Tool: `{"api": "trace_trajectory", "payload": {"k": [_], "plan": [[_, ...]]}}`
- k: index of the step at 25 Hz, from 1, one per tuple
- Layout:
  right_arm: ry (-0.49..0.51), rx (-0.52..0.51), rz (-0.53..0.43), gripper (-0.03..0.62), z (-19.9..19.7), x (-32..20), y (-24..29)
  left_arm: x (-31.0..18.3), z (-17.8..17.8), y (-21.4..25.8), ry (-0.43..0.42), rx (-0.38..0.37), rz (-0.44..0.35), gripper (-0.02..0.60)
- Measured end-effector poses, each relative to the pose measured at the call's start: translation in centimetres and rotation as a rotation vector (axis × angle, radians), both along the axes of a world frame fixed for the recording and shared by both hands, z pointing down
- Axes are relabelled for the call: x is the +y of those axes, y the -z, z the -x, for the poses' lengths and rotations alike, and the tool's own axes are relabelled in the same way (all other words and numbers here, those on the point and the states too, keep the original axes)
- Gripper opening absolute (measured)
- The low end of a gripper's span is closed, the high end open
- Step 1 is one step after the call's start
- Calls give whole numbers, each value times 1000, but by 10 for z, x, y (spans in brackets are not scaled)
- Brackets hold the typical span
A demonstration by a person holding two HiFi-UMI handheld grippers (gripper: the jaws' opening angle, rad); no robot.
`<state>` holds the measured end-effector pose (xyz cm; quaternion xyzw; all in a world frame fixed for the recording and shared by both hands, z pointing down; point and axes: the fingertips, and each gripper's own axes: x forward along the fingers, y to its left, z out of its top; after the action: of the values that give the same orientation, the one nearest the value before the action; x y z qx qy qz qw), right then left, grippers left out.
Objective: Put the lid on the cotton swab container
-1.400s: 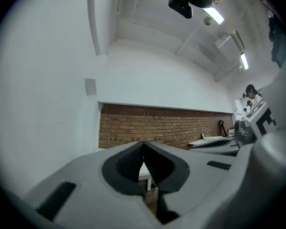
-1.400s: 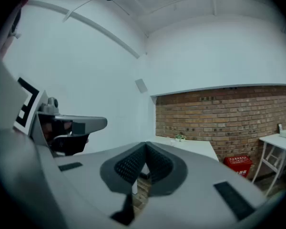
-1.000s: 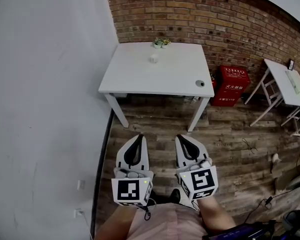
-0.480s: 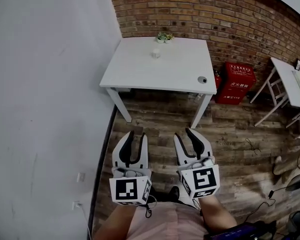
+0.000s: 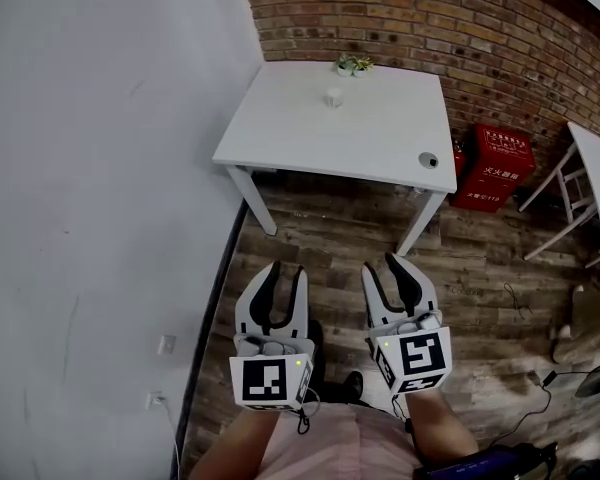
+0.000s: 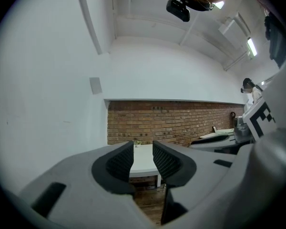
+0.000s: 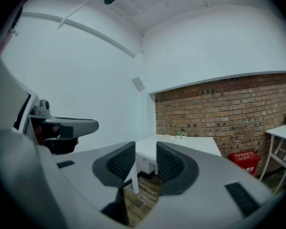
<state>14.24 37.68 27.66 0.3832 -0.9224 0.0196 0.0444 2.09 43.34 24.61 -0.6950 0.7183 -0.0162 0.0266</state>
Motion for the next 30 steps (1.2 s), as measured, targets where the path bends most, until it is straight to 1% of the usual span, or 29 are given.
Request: {"api": "trace_trajectory", "payload": {"k": [3,6,13,17,19,24,30], "plan": [[-9,14,18,144,16,-19,-11,-21,18,-14,-7,16,24,126],[-18,22,19,144,34,-45,-12,-52,39,-18,-18,27,29,126],[-41,16,18,143,89,-106,-6,-121,94,-6,-57,20,6,124],[-69,4,-17,140,110,-133,12,-150,117,9,-80,15,-31,121],[-85,3,-36,137,116,-144,21,-164,124,16,-95,11,-45,121],[-125,12,-45,130,123,-166,27,-189,133,17,-130,20,-42,114],[-158,27,-25,130,122,-187,20,-215,131,4,-166,40,-10,109]]}}
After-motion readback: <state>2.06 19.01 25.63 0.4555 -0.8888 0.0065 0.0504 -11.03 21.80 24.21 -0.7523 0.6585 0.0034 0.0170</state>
